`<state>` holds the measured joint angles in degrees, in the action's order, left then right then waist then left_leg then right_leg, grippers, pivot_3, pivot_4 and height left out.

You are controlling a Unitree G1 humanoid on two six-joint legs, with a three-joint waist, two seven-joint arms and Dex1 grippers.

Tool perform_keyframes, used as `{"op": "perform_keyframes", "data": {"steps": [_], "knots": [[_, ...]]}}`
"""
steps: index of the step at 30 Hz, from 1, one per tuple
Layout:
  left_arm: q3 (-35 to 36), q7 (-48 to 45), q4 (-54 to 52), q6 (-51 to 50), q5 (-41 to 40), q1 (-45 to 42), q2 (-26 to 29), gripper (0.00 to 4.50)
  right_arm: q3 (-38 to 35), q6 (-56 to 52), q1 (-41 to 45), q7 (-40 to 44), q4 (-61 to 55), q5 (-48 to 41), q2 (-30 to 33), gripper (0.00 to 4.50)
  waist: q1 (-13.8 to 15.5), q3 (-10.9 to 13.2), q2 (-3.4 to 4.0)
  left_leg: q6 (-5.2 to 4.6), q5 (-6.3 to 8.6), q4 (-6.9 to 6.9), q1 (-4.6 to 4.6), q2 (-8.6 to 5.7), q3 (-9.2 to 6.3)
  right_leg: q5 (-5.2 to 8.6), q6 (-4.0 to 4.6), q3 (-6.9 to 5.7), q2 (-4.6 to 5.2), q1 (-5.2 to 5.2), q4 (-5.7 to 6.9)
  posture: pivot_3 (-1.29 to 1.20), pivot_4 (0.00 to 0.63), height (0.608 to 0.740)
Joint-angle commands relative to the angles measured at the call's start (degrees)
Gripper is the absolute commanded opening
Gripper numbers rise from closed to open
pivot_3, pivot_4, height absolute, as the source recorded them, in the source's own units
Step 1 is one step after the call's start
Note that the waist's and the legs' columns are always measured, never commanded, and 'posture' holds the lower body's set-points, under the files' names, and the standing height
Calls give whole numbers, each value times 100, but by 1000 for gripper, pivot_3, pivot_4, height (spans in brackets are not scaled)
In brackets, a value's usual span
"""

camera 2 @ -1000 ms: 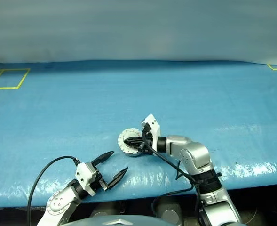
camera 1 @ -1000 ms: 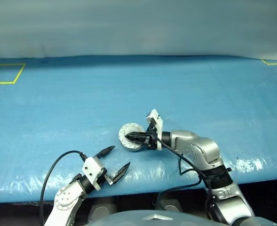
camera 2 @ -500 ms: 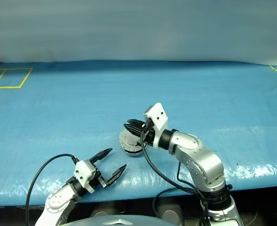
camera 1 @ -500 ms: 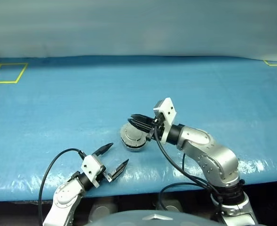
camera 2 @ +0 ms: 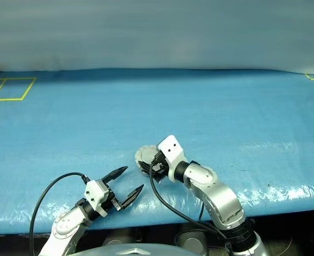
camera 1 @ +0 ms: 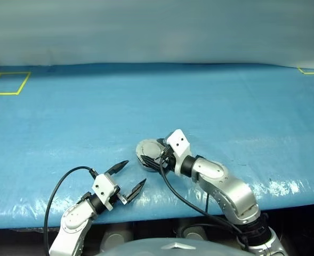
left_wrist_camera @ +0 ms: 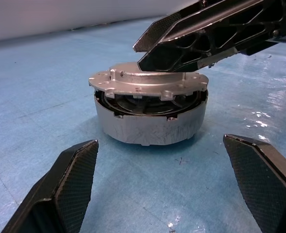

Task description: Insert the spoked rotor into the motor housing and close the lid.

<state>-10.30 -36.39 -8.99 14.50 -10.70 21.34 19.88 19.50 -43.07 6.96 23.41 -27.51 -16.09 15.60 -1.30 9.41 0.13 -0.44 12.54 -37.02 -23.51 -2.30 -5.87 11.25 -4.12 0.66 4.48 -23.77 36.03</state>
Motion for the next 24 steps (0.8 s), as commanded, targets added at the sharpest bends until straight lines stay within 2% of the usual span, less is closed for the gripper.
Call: {"op": "perform_keyframes", "data": {"steps": [1,8,11,13,14,24], "knots": [[6,-28,-194,6,-70,37,17,4500,12,145,77,-21,100,13,-143,4459,-2,0,0,0,0,0,0,0,0,0,0,0,-1,-1,0,0,150,740],[23,-24,-201,15,-79,72,10,4500,178,348,57,58,361,250,-82,4459,-5,0,0,0,0,0,1,0,0,0,0,0,-1,0,0,0,150,740],[30,-25,-180,41,-72,80,11,4500,240,507,18,103,364,352,-19,3844,-4,0,0,0,0,0,1,0,0,0,0,-1,-1,0,0,0,150,740],[30,-32,-164,53,-77,83,8,4500,275,676,16,109,331,459,31,3167,-4,0,0,0,0,0,1,0,1,0,0,0,-1,0,0,0,150,740],[28,-42,-154,58,-82,82,10,4500,278,744,14,131,292,471,43,3031,-3,0,0,0,0,0,1,0,0,0,0,-1,-1,0,0,0,150,740],[29,-95,-62,116,-86,66,-8,4500,360,735,104,331,135,605,235,3033,-3,0,0,0,0,1,0,0,0,0,0,0,-1,0,0,0,150,740]]}}
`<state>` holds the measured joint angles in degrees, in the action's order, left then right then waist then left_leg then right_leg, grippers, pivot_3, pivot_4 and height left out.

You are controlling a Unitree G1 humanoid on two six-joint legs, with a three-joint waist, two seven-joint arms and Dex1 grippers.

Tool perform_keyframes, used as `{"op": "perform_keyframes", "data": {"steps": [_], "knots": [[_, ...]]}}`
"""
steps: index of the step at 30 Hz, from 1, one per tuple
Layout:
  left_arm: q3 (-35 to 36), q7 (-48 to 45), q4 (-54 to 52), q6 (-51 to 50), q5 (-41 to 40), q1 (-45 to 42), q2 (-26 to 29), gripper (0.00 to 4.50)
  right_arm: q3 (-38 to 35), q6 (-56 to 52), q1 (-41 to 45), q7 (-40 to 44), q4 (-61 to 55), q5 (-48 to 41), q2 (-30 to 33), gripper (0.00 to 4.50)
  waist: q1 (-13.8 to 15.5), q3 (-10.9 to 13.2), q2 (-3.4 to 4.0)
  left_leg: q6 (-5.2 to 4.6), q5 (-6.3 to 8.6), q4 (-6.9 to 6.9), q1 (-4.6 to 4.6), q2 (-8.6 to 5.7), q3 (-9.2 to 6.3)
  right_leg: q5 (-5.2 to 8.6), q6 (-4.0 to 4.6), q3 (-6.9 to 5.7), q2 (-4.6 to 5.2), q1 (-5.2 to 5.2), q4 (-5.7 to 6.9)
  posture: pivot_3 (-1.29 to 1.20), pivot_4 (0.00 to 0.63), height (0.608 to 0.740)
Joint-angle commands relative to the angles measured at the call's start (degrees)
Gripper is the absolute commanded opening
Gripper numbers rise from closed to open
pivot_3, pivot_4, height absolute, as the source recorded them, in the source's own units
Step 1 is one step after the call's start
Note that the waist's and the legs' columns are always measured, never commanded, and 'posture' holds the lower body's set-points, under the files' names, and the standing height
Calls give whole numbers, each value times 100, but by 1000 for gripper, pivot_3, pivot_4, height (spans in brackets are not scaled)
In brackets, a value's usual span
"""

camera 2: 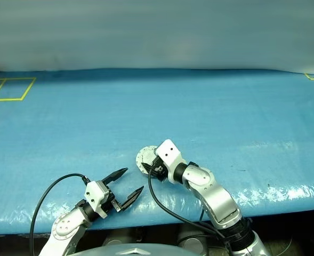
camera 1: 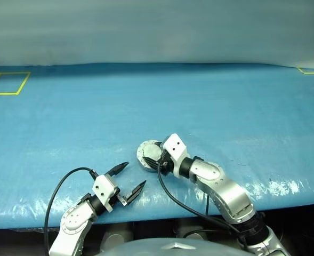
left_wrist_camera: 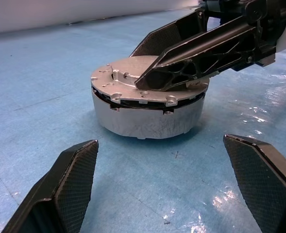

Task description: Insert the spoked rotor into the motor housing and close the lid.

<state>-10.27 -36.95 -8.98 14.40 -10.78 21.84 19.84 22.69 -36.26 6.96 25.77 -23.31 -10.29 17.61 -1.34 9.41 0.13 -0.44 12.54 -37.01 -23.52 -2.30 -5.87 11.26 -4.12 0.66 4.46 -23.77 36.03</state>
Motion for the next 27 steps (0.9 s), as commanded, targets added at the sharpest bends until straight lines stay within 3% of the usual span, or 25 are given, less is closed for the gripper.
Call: {"op": "perform_keyframes", "data": {"steps": [1,13,27], "knots": [[27,-44,-56,129,-79,15,-8,4500,37,45,129,111,-271,41,51,3033,0,0,0,0,0,0,0,0,0,0,0,0,0,0,0,0,150,740],[72,-59,-20,157,-69,60,-39,4500,118,-39,65,-182,56,333,-196,3033,0,0,0,0,0,0,1,0,0,0,0,0,0,0,1,0,150,740],[69,-92,-14,151,-61,39,-45,4500,209,-331,285,456,140,271,172,3033,-1,-2,-1,0,1,0,16,2,-1,1,0,0,2,0,-1,0,150,740]]}}
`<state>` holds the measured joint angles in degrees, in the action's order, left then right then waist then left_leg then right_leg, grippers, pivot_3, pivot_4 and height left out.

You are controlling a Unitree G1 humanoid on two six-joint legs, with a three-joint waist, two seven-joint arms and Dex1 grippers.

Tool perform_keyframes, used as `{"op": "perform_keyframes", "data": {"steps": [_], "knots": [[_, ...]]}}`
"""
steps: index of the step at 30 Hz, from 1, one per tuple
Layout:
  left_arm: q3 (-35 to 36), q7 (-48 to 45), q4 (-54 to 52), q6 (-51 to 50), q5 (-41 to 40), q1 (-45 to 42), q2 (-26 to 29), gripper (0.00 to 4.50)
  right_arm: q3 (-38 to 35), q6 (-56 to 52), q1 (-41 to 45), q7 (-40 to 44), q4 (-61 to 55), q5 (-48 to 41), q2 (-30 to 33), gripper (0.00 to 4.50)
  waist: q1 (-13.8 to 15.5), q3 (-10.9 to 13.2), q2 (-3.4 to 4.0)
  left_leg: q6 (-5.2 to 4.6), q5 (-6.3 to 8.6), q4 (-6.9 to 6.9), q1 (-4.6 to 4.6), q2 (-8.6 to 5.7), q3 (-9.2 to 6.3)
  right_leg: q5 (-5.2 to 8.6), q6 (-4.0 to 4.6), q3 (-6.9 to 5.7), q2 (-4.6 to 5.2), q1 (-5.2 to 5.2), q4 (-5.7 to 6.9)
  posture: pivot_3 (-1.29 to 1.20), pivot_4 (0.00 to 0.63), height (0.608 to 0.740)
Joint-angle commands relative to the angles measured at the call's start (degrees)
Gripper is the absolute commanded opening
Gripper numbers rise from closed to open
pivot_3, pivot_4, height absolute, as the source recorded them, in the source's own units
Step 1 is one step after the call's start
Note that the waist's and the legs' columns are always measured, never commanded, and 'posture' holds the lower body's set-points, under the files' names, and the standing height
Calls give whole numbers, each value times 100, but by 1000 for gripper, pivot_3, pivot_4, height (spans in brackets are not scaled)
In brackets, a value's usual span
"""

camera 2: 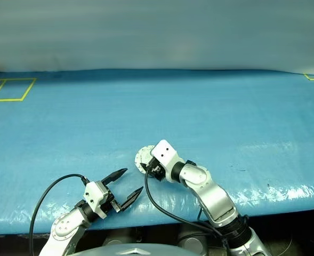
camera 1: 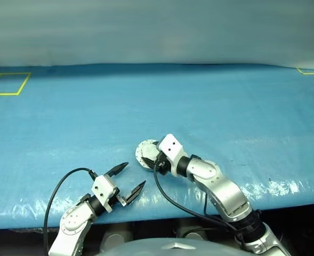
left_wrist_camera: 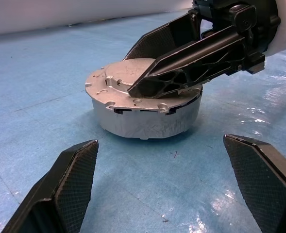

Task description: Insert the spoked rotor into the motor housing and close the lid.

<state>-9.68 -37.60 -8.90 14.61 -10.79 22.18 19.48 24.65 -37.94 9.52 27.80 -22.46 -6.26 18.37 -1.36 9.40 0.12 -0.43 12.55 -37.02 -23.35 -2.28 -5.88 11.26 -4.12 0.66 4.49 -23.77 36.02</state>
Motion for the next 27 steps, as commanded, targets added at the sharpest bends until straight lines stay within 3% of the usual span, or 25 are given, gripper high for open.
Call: {"op": "perform_keyframes", "data": {"steps": [1,21,27], "knots": [[6,-28,-30,123,-61,3,-9,4500,-20,-172,73,310,56,-170,110,3033,3,0,0,0,0,1,-1,0,0,0,0,0,0,3,0,0,150,740],[-17,8,-273,-68,-52,-11,20,4500,-18,907,199,592,616,36,143,3033,-14,0,-1,0,0,3,9,2,1,1,0,0,-2,6,0,0,150,740],[-37,24,-344,-153,-49,-12,9,4500,-134,386,237,607,642,-136,79,3033,-9,-1,-1,1,0,2,14,3,0,1,0,0,-1,6,1,0,150,740]]}}
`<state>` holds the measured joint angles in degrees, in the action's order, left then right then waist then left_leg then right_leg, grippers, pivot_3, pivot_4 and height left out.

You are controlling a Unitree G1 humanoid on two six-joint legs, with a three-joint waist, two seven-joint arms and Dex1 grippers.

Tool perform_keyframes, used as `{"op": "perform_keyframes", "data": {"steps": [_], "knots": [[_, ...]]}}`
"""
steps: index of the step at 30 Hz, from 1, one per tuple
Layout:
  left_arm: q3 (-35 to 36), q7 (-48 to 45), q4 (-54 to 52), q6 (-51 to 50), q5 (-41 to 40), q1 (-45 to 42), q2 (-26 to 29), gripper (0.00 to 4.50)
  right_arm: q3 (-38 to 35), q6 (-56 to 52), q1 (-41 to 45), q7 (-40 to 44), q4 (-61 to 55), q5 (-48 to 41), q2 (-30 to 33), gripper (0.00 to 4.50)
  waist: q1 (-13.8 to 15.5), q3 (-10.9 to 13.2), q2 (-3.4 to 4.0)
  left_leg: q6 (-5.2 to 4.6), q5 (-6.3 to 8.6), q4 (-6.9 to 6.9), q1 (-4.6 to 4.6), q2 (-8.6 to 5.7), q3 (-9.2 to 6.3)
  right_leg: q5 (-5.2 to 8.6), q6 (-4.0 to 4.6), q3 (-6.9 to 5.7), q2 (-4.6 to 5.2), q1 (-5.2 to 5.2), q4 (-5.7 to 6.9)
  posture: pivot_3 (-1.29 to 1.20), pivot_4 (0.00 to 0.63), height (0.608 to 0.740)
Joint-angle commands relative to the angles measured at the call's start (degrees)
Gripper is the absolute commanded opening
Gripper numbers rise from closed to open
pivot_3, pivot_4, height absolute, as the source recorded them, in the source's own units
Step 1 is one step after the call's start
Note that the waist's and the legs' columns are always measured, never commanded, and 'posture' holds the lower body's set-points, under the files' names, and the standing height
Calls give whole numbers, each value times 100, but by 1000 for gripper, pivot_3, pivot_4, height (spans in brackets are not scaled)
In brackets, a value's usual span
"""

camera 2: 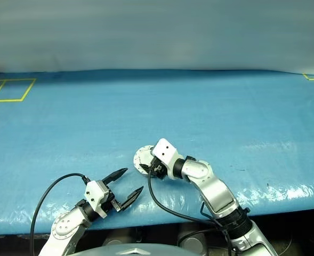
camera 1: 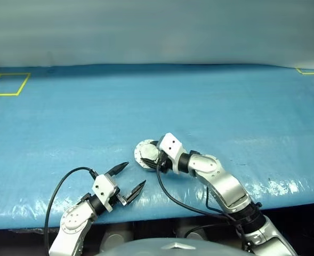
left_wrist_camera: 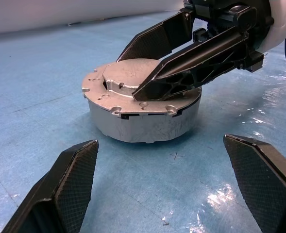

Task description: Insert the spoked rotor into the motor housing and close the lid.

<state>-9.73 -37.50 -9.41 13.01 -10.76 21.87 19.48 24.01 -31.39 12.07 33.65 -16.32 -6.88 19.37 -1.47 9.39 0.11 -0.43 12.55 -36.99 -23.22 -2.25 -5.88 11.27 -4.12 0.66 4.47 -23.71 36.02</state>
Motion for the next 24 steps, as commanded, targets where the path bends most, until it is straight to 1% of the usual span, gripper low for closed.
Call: {"op": "perform_keyframes", "data": {"steps": [1,5,10,14,20,24], "knots": [[-34,12,-299,-5,-54,22,9,4500,-29,-252,9,81,38,-27,47,3033,4,0,0,0,0,0,1,0,-1,0,0,0,0,0,0,0,150,740],[-27,17,-324,-30,-54,41,15,4500,31,-189,157,317,92,48,258,3033,10,0,0,0,0,0,1,-2,0,0,0,0,4,0,0,0,150,740],[-28,11,-325,-39,-54,41,18,4500,0,-137,390,659,214,-66,357,3033,16,0,0,0,0,1,0,-2,0,0,0,-1,4,0,-1,0,150,740],[-22,7,-306,-22,-58,34,14,4500,39,175,519,860,404,10,384,3033,19,0,0,0,0,0,0,-3,1,0,0,-1,4,1,-1,0,150,740],[-15,14,-275,1,-53,33,5,4500,53,513,510,958,676,35,277,3033,9,0,0,0,0,2,0,-2,2,0,0,0,3,3,-1,0,150,740],[-11,4,-253,15,-59,25,4,4500,20,423,558,903,832,70,234,3033,-10,0,0,0,0,2,4,0,2,0,0,0,-1,3,0,0,150,740]]}}
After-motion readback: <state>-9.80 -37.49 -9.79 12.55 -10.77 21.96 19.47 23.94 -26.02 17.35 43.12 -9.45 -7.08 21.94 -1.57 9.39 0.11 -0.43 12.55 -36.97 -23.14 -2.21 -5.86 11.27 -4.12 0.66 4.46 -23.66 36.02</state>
